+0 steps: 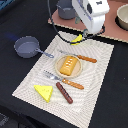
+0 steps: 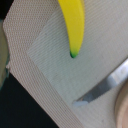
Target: Interact with the objects in diverse but meaningful ways.
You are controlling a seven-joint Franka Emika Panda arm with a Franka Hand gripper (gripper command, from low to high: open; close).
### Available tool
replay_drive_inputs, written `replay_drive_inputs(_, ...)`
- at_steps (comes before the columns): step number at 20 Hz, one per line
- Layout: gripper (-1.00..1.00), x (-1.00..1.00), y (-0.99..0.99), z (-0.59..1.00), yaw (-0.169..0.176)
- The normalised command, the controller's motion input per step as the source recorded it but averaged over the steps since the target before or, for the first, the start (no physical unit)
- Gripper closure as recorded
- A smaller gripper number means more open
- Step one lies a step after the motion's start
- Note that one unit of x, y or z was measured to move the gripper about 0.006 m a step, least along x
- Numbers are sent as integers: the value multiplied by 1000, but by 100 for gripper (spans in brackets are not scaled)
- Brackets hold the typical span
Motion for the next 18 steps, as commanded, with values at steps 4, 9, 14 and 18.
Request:
replay_drive_inputs(4,-100,-67,1,-254,101)
replay_drive_inputs(9,-100,0,0,-223,89)
replay_drive_inputs(14,-100,0,1,-303,90)
replay_drive_inputs(18,-100,-39,1,-346,89)
